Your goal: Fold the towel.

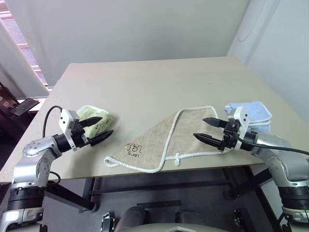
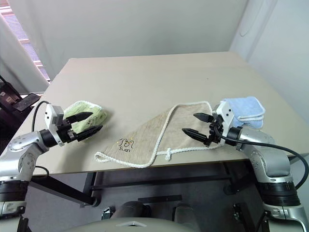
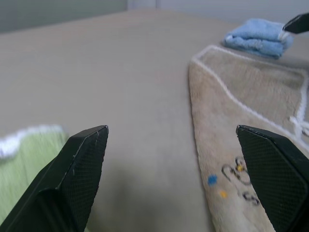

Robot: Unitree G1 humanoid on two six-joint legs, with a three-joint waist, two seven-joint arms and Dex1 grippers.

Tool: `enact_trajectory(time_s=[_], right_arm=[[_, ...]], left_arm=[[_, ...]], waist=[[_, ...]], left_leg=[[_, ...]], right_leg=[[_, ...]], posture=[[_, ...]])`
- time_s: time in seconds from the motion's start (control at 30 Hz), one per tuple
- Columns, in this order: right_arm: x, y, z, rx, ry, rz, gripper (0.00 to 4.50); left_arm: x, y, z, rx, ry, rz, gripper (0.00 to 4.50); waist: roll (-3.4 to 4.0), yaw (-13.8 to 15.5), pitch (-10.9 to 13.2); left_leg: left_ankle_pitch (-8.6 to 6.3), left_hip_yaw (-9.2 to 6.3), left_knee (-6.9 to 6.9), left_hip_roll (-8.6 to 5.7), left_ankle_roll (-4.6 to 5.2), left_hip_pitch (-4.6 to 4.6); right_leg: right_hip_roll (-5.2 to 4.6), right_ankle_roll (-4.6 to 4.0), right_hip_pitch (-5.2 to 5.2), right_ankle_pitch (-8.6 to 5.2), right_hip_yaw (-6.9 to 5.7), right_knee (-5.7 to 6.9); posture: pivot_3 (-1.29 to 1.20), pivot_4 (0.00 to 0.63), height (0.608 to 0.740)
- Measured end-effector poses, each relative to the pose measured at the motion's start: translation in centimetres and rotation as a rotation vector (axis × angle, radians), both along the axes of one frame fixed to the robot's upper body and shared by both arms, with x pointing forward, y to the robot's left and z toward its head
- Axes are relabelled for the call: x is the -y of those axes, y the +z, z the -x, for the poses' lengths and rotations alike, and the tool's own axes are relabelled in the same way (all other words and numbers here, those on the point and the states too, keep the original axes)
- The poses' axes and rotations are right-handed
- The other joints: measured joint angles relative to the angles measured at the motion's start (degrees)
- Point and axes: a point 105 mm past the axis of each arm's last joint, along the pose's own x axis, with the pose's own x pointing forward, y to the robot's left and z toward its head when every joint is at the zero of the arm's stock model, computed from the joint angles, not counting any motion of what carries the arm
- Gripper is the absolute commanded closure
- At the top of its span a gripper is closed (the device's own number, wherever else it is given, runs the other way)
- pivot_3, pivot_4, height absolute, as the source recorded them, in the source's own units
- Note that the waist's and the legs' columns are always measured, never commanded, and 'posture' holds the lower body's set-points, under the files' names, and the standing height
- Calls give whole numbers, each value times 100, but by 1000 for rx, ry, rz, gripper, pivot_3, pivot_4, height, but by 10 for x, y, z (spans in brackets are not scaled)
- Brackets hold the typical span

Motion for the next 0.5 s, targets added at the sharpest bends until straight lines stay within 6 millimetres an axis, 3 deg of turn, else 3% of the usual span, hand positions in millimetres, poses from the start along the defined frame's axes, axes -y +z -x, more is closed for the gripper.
enact_trajectory(time_s=[0.37,0.5], right_arm=[[-5,6,-3,21,-53,-71,0],[5,-2,-8,-30,-148,-24,0]], left_arm=[[5,2,4,-5,-30,-5,18],[27,-5,11,-16,-93,15,18]], waist=[[0,5,0],[1,-1,-1]], left_leg=[[0,0,-4,1,0,0],[0,0,-2,1,0,0]], right_leg=[[2,0,-8,0,0,6],[1,0,-6,0,1,7]], posture=[[0,0,736],[0,0,736]])
